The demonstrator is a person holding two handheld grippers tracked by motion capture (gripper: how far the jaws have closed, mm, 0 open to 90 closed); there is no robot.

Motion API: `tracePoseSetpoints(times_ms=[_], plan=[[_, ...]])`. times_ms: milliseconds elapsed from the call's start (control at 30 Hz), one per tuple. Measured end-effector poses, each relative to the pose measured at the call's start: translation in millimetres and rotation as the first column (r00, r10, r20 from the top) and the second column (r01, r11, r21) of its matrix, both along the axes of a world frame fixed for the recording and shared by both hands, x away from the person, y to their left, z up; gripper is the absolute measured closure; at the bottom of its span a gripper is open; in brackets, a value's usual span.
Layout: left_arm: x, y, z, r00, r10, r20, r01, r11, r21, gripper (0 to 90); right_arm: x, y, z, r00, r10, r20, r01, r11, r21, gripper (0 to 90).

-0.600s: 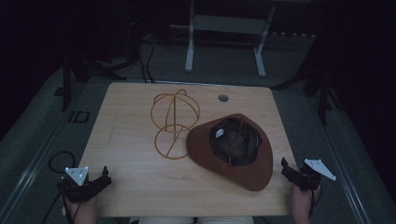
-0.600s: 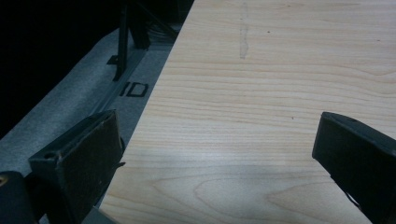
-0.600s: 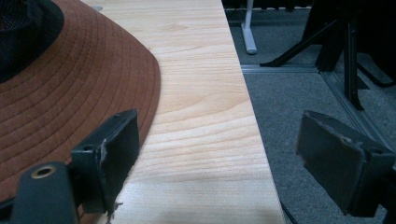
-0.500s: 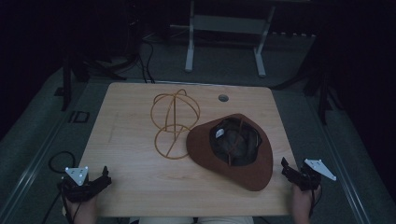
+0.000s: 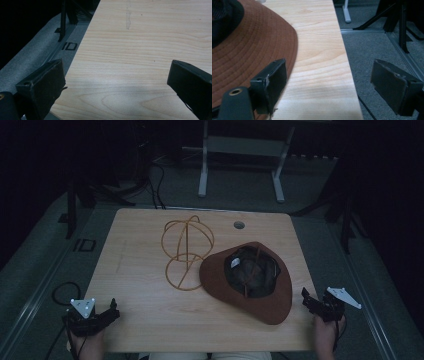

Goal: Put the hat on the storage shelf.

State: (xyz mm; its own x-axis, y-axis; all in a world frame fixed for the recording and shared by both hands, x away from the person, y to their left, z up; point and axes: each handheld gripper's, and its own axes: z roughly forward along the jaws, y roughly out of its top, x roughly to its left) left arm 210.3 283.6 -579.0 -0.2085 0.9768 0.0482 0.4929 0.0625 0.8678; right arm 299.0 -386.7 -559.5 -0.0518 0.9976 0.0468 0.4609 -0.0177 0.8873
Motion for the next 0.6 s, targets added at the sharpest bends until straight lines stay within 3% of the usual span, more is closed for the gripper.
tracePoseSetpoints(times_ms=[133,200,467,600], plan=[[0.0,0.8,-1.0,1.0,0.0,-0.004,0.0,1.0,0.001,2.2,7.3,3.1,12.5,0.9976,0.048,-0.049,-0.049,0.999,-0.015,13.8],[0.2,1.0,-0.9,1.0,-0.002,-0.009,0.002,1.0,-0.004,2.2,10.4,5.3,20.6,0.9957,0.076,-0.054,-0.075,0.997,0.014,14.1],[0.4,-0.1,-1.5,0.9999,-0.002,-0.013,0.002,1.0,-0.001,2.2,23.4,26.3,54.3,0.9862,0.153,-0.063,-0.153,0.988,0.0,13.7],[0.6,-0.2,-2.0,0.9998,-0.008,-0.018,0.007,1.0,-0.005,2.2,29.7,37.4,65.5,0.979,0.179,-0.097,-0.183,0.982,-0.035,14.5]])
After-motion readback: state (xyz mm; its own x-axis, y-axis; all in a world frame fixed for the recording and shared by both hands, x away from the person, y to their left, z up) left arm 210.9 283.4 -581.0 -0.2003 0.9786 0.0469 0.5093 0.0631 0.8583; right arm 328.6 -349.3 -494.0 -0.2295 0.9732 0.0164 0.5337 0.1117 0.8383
